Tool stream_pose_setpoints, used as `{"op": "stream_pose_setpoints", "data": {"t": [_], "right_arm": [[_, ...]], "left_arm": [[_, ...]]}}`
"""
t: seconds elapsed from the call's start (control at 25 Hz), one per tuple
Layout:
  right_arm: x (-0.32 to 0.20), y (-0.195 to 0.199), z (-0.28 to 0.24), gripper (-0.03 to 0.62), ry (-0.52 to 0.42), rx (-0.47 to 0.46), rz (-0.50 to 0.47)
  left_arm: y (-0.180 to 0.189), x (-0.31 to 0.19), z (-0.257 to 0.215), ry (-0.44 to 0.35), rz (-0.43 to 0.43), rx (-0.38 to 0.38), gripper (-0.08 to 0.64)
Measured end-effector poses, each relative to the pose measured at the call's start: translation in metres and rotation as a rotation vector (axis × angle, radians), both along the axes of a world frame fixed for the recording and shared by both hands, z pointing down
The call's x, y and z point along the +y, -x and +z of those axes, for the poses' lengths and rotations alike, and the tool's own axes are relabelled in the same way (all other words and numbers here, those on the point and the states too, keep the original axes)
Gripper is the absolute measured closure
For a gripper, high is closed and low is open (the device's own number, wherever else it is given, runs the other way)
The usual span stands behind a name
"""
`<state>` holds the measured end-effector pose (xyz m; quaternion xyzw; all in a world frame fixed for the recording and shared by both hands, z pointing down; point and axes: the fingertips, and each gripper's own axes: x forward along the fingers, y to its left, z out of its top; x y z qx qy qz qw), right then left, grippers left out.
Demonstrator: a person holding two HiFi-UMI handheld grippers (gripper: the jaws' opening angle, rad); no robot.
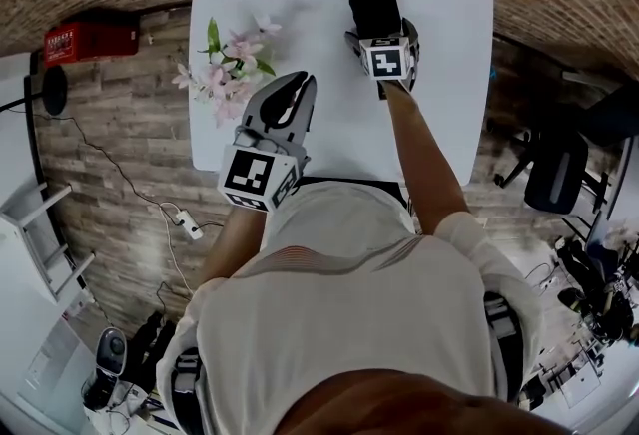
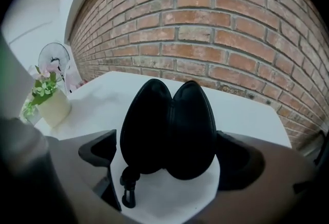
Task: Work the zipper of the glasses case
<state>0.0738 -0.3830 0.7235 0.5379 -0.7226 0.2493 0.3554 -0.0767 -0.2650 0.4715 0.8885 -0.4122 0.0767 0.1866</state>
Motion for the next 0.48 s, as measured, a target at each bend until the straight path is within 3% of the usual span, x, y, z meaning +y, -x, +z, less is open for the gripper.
{"op": "stream_pose_setpoints", "data": {"t": [0.24,0.4,0.48], "right_arm": [[0.003,-0.007,0.011,-0.023,0.042,0.025,0.036],[0.006,-0.013,-0.002,0.144,-0.008,0.041,0.030],[0.005,-0.014,-0.010,0.189,-0.026,0.033,0.026]], "left_arm": [[0.008,-0.004,0.004,0.011,-0.006,-0.002,0.518],[0.006,-0.003,0.003,0.005,-0.001,-0.008,0.518],[0.005,-0.001,0.002,0.005,-0.001,-0.010,0.518]]}}
